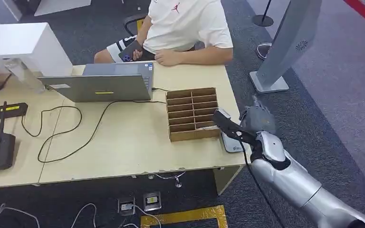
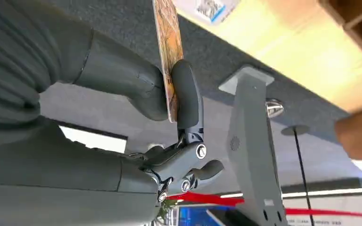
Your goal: Pass the card to the sensor for recognition and then transmit it.
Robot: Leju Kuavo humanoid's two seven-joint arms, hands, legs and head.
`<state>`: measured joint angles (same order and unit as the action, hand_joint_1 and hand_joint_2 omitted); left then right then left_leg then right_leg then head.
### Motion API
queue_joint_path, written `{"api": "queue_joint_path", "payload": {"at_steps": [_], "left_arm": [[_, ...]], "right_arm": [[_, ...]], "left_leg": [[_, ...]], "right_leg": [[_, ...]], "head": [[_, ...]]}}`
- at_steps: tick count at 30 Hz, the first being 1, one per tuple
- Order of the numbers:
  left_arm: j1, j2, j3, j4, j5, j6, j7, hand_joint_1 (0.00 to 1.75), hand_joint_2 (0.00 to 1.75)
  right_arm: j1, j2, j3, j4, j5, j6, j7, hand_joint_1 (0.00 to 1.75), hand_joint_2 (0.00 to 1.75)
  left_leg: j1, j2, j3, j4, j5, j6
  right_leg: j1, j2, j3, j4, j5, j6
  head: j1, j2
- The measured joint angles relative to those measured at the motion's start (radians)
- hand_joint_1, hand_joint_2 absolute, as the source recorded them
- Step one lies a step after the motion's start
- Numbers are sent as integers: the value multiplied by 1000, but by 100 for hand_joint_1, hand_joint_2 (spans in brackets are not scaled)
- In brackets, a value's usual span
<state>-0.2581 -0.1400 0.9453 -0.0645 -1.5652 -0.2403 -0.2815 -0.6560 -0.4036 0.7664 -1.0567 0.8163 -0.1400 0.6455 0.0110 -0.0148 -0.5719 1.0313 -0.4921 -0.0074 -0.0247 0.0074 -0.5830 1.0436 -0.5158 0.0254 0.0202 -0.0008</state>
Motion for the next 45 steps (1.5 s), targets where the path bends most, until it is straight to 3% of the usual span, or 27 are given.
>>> {"api": "queue_joint_path", "payload": {"at_steps": [12, 17, 45], "left_arm": [[-3, 2, -1, 0, 0, 0, 11, 0, 0], [-4, 3, 0, 0, 0, 0, 1, 0, 0], [2, 2, 0, 0, 0, 0, 0, 0, 0]], "right_arm": [[-15, 39, 104, 71, -112, -10, 0, 175, 175], [-27, 52, 138, 112, -129, -51, 0, 175, 175], [-23, 52, 142, 212, -136, -78, 0, 175, 175]], "left_leg": [[0, 0, 0, 0, 0, 0], [0, 0, 0, 0, 0, 0], [0, 0, 1, 0, 0, 0]], "right_leg": [[0, 0, 0, 0, 0, 0], [0, 0, 0, 0, 0, 0], [0, 0, 0, 0, 0, 0]], "head": [[0, 0], [0, 0], [0, 0]]}}
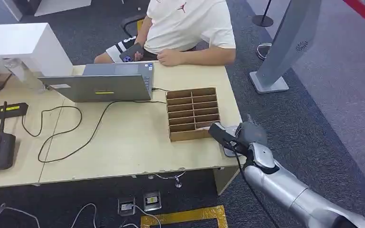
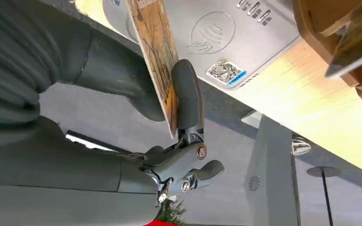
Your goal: Pass the card to the sensor for recognition and then transmit it.
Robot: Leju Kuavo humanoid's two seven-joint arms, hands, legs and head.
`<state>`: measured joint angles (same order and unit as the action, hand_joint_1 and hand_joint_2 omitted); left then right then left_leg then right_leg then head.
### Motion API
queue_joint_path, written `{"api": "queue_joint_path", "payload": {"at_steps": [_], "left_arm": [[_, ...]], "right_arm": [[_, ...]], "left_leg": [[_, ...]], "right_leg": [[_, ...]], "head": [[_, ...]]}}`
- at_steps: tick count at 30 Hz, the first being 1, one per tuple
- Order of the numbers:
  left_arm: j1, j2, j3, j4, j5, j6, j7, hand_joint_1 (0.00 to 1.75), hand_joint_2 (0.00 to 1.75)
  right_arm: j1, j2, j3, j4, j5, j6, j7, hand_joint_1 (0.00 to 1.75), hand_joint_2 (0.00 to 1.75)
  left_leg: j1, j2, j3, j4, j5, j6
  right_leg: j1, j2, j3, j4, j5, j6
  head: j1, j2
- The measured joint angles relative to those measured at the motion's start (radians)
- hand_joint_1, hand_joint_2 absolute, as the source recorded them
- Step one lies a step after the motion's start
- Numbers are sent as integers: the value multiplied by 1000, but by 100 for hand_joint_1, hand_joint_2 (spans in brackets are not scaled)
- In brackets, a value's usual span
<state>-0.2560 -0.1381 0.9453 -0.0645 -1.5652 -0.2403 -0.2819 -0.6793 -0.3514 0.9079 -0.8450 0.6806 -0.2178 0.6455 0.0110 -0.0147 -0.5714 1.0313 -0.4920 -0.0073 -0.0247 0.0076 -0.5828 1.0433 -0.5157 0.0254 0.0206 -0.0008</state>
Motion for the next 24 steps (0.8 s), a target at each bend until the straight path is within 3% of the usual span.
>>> {"api": "queue_joint_path", "payload": {"at_steps": [14, 21, 24], "left_arm": [[-1, 0, -1, 0, 0, 0, 5, 0, 0], [-14, 2, -26, 0, 0, 0, 20, 0, 0], [-15, 2, -27, 0, 0, 0, 19, 0, 0]], "right_arm": [[-16, -2, -3, 0, 32, -5, 0, 175, 175], [-114, -3, -89, -69, 129, 10, 0, 175, 175], [-156, -3, -105, -103, 163, 48, 0, 175, 175]], "left_leg": [[0, 0, 0, 0, 0, 0], [0, 0, 0, 0, 0, 0], [0, 0, 0, 0, 0, 0]], "right_leg": [[0, 0, 0, 0, 0, 0], [0, 1, 0, 0, 1, 0], [0, 0, 0, 0, 1, 0]], "head": [[0, 0], [-1, 0], [0, 0]]}}
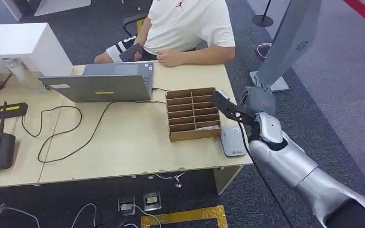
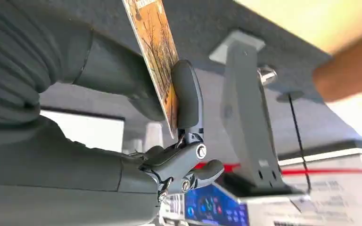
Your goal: Pass the card to the sensor for recognition and then transmit it.
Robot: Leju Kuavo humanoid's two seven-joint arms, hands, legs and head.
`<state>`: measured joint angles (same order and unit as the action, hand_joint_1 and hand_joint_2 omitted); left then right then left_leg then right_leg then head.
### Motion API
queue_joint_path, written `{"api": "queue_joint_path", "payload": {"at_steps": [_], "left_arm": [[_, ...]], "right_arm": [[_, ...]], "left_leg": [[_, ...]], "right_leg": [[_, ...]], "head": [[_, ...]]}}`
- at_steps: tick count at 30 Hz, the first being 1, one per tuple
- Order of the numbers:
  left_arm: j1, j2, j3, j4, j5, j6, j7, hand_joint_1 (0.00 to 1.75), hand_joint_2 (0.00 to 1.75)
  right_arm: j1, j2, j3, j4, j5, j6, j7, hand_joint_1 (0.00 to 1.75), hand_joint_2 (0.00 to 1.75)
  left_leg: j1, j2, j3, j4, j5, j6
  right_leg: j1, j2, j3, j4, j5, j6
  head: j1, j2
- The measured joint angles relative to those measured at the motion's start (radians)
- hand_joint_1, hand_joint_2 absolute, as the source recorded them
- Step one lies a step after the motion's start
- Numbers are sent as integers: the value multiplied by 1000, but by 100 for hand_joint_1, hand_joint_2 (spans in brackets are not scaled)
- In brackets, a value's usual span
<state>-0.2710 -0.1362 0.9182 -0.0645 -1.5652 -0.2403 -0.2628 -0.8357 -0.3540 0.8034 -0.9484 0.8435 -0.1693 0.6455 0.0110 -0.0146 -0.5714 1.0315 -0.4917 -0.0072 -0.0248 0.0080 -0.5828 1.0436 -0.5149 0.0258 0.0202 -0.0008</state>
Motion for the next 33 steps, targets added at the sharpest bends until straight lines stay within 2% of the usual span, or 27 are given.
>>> {"api": "queue_joint_path", "payload": {"at_steps": [5, 14, 28, 29, 30, 31, 32, 33], "left_arm": [[-3, 1, -11, 0, 0, 0, -9, 0, 0], [-3, -3, -24, 0, 0, 0, -23, 0, 0], [-25, -4, -77, 0, 0, 0, -14, 0, 0], [-25, -4, -82, 0, 0, 0, -14, 0, 0], [-25, -4, -86, 0, 0, 0, -14, 0, 0], [-25, -4, -91, 0, 0, 0, -14, 0, 0], [-25, -4, -93, 0, 0, 0, -14, 0, 0], [-25, -4, -94, 0, 0, 0, -14, 0, 0]], "right_arm": [[-80, 2, -3, -61, 40, 53, 0, 175, 175], [-137, 12, 8, -110, 53, 79, 0, 175, 175], [-255, 110, 89, -40, 87, 72, 0, 175, 175], [-260, 115, 94, -30, 88, 70, 0, 168, 175], [-264, 119, 99, -23, 90, 69, 0, 73, 175], [-269, 124, 104, -16, 90, 67, 0, 73, 175], [-272, 127, 108, -9, 90, 67, 0, 3, 175], [-275, 131, 111, -1, 90, 67, 0, 0, 175]], "left_leg": [[0, 0, 0, 0, 0, 0], [0, 0, 0, 0, 0, 0], [0, 0, 0, 0, 1, 0], [0, 0, 0, 0, 1, 0], [0, 0, 0, 0, 1, 0], [0, 0, 0, 0, 1, 0], [0, 0, 0, 0, 1, 0], [0, 0, 0, 0, 1, 0]], "right_leg": [[0, 0, 0, 0, 0, 0], [0, 0, 0, 0, 0, 0], [0, 0, 0, 0, 0, 0], [0, 0, 0, 0, 0, 0], [0, 0, 0, 0, 0, 0], [0, 0, 0, 0, 0, 0], [0, 0, 0, 0, 0, 0], [0, 0, 0, 0, 0, 0]], "head": [[0, 0], [0, 0], [0, 0], [0, 0], [0, 0], [0, 0], [0, 0], [0, 0]]}}
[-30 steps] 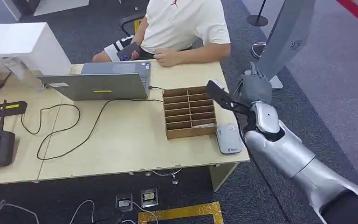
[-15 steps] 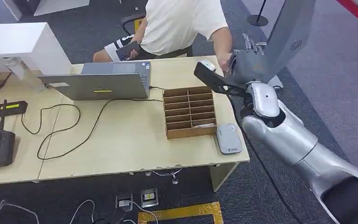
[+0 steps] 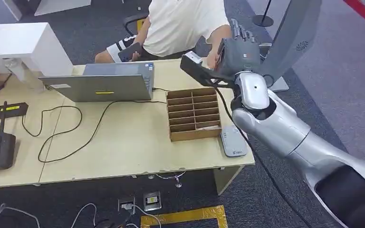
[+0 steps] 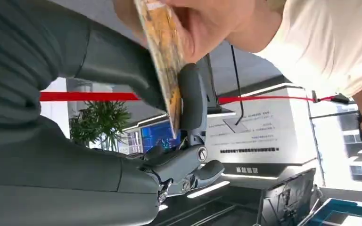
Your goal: Pass the card to the sensor for recognition and then transmit it.
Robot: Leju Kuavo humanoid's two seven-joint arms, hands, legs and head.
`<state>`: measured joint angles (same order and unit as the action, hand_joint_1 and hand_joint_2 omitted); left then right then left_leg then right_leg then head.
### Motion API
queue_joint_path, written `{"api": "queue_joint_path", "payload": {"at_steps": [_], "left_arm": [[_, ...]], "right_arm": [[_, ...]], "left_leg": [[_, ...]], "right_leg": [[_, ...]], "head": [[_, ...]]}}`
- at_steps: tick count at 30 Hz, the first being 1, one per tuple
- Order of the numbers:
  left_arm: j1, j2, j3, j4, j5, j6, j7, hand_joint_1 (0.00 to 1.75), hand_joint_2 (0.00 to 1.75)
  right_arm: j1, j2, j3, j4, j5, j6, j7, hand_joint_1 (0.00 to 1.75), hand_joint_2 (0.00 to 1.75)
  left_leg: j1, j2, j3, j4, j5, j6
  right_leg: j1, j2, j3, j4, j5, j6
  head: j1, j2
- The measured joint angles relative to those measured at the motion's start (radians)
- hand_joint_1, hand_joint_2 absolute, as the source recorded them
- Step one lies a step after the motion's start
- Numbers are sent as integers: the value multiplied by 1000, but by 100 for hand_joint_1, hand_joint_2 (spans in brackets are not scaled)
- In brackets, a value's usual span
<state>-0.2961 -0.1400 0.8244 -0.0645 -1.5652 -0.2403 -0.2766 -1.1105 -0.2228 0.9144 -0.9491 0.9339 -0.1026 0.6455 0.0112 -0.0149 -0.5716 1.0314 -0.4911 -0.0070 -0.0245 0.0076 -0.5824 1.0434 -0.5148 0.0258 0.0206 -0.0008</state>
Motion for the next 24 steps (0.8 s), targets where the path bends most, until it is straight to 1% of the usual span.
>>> {"api": "queue_joint_path", "payload": {"at_steps": [10, 16, 18, 22, 24], "left_arm": [[0, 0, -5, 0, 0, 0, 15, 0, 0], [0, 0, -5, 0, 0, 0, 15, 0, 0], [0, 0, -5, 0, 0, 0, 15, 0, 0], [1, 0, -5, 0, 0, 0, 14, 0, 0], [1, 1, -5, 0, 0, 0, 8, 0, 0]], "right_arm": [[12, 10, 37, 54, 12, -16, 0, 0, 175], [24, 5, 37, 65, -3, -62, 0, 0, 175], [28, 5, 37, 67, -44, -112, 0, 0, 175], [42, -2, 37, 43, -227, -292, -3, 0, 175], [56, -11, 42, 7, -310, -361, -6, 0, 175]], "left_leg": [[0, 0, 0, 0, 0, 0], [0, 0, 0, 0, 0, 0], [0, 0, 0, 0, 0, 0], [0, 0, 0, 0, 0, 0], [0, 0, 0, 0, 0, 0]], "right_leg": [[0, 0, 0, 0, 0, 0], [0, 1, 0, 0, 0, 0], [0, 1, 0, 0, 0, 0], [0, 0, 0, 0, 0, 0], [0, 1, 0, 0, 0, 0]], "head": [[0, 0], [0, 0], [0, 0], [0, 0], [0, 0]]}}
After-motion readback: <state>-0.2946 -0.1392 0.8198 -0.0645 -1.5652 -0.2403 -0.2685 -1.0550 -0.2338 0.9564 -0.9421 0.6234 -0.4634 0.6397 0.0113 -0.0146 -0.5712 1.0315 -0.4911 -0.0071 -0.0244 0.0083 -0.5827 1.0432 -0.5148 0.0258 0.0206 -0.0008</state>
